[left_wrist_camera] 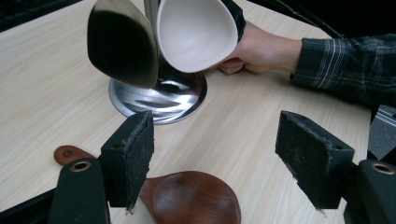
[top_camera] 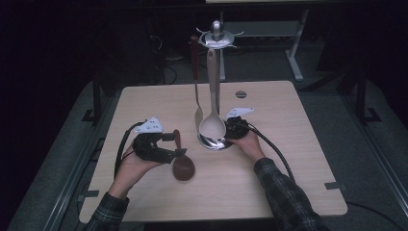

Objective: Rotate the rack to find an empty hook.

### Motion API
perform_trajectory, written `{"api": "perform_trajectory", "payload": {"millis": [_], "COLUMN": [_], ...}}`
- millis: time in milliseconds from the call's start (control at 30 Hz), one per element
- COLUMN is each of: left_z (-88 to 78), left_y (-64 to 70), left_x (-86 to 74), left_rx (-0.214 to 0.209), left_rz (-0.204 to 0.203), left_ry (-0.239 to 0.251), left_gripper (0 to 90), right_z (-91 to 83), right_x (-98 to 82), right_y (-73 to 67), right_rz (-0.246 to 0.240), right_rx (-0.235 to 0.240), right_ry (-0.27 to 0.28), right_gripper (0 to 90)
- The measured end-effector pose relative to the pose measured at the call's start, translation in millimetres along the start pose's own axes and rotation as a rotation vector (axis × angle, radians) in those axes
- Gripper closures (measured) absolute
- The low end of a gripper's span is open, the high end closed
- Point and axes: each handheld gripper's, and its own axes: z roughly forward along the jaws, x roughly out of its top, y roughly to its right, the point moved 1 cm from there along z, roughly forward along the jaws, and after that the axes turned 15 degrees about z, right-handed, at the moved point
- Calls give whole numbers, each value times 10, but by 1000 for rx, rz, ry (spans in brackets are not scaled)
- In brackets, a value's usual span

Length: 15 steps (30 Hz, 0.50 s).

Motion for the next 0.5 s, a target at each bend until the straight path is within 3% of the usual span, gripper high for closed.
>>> {"api": "perform_trajectory", "payload": {"millis": [300, 500], "left_z": [-97, -219], "left_y": [-93, -232], "left_x": [206, 456], "left_rx": [10, 21], "left_rz": [3, 10], "left_ry": [33, 37], "left_gripper": [295, 342], "right_z": [3, 5], "right_x": [-27, -28], "right_y": [-29, -33], "right_rz": [-32, -31], "right_rx": [-21, -23], "right_ry": [17, 17], "right_gripper": [709, 711]}}
